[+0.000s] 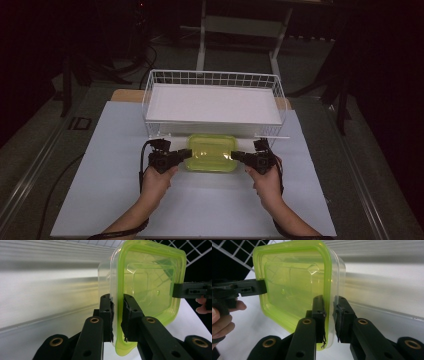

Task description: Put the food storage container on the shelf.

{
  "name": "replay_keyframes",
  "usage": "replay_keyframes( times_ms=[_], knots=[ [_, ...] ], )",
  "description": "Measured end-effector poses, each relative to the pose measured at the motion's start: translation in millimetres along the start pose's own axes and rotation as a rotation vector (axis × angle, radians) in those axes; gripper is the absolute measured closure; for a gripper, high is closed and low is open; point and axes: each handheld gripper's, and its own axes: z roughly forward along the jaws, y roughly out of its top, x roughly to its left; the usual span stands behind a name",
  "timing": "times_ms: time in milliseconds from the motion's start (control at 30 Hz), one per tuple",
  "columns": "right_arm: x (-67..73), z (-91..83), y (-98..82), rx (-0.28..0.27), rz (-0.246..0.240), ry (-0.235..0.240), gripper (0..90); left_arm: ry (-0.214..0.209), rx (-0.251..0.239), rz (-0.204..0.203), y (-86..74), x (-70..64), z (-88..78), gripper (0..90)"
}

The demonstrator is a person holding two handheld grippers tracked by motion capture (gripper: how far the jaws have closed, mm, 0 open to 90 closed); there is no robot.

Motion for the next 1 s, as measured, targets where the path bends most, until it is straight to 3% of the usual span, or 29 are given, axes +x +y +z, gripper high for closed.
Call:
replay_keyframes(
  times_ms=[633, 900, 1000],
  knots=[
    [-19.9, 22.9, 2.2, 0.005, 0.033, -0.043, 78.8, 0.028, 0.019, -0.037, 1.9, 12.7, 28.0, 80.2],
    [-27.5, 29.3, 2.2, -0.002, 0.059, -0.038, 77.9, 0.032, 0.014, -0.020, 4.0, 13.0, 31.2, 80.2],
    [-25.6, 29.7, 1.8, -0.003, 0.029, -0.054, 76.6, 0.032, 0.004, -0.005, 2.9, 13.3, 31.4, 79.8]
  ],
)
